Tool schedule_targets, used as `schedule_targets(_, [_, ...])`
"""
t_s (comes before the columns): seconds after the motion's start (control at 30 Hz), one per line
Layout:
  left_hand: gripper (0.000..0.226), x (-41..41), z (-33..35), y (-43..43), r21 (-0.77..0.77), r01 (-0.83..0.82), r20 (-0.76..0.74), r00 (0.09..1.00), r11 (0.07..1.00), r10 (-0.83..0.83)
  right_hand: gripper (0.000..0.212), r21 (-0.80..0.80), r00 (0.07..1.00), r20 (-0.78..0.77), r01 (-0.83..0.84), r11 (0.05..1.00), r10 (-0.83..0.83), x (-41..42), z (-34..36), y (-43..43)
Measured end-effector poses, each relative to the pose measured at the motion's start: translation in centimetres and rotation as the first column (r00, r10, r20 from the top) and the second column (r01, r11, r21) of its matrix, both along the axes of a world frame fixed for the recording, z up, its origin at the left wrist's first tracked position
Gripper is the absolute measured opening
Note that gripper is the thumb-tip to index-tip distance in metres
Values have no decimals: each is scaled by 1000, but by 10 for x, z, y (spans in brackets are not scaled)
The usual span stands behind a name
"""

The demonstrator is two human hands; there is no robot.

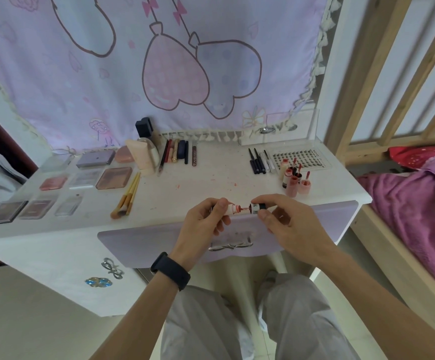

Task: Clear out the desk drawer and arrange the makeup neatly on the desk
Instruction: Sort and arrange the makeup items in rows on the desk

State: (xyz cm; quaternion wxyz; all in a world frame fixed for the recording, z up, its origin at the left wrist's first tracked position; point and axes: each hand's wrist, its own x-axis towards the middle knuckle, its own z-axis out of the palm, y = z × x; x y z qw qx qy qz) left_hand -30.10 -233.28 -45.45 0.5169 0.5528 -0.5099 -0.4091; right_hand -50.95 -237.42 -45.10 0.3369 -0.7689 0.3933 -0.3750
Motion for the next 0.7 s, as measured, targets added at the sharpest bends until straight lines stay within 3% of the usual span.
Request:
schedule_targets(0.37, [45, 3, 3, 0, 31, -23, 3, 1000, 999, 23, 24, -242, 992, -111, 28, 970, -56, -6, -3, 3])
schedule_targets(0.57, [41, 5, 4, -1, 60, -18, -26, 999, 998, 20, 25, -529, 970, -205, 0, 849, -128, -7, -1, 6])
schedule_targets(0.7, [43, 4, 5, -1, 68, -12, -45, 999, 998, 15, 25, -568, 962, -228, -8, 823, -149, -9, 0, 4])
